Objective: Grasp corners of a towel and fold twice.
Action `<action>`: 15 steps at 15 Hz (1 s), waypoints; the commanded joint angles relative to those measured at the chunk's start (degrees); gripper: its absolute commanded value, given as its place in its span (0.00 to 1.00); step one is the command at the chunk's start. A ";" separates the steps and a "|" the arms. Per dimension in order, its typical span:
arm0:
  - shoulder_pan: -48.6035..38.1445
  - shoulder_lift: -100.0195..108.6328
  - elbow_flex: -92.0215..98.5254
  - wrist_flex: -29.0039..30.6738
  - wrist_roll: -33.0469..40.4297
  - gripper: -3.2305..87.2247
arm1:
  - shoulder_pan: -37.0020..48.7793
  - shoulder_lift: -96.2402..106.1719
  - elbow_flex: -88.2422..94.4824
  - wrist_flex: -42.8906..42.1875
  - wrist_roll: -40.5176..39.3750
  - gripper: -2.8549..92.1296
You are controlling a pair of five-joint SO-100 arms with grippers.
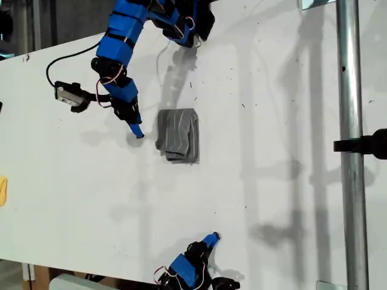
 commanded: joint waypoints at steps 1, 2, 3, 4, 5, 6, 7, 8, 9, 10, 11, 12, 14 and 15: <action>-1.05 0.44 0.18 0.79 6.33 0.01 | 1.76 20.65 21.71 -1.14 4.31 0.08; -1.05 0.44 0.18 0.88 11.51 0.01 | 2.46 31.20 33.75 -1.32 6.94 0.05; -1.05 0.44 0.18 0.88 23.47 0.01 | 2.55 43.59 44.82 -0.97 9.40 0.03; -0.88 0.44 0.18 0.88 40.52 0.01 | 2.11 55.90 54.23 0.35 12.48 0.03; -0.44 0.44 0.26 0.35 53.17 0.01 | 1.85 66.01 60.73 2.99 15.38 0.03; -0.53 0.44 0.26 0.62 51.59 0.01 | 2.37 75.59 66.71 5.80 17.23 0.03; -0.53 0.44 0.26 0.62 51.42 0.01 | 3.69 81.30 70.14 11.43 21.53 0.03; -0.53 0.44 0.26 0.62 51.42 0.01 | 3.43 80.24 70.75 12.30 28.30 0.09; -0.62 0.44 0.26 0.62 51.42 0.01 | -0.35 80.86 70.66 13.10 39.46 0.12; -0.62 0.44 0.26 0.70 51.42 0.01 | -2.72 81.12 70.14 12.83 41.66 0.12; -0.62 0.44 0.26 0.70 51.42 0.01 | -2.29 81.21 70.22 12.66 42.28 0.12; -0.70 0.44 0.26 0.70 51.42 0.01 | -0.62 81.21 70.31 14.33 34.80 0.12; -0.79 0.44 0.26 0.70 51.42 0.01 | 0.88 81.12 70.31 14.68 26.89 0.12; -0.79 0.44 0.26 0.70 51.42 0.01 | 1.05 81.12 70.31 14.68 26.98 0.12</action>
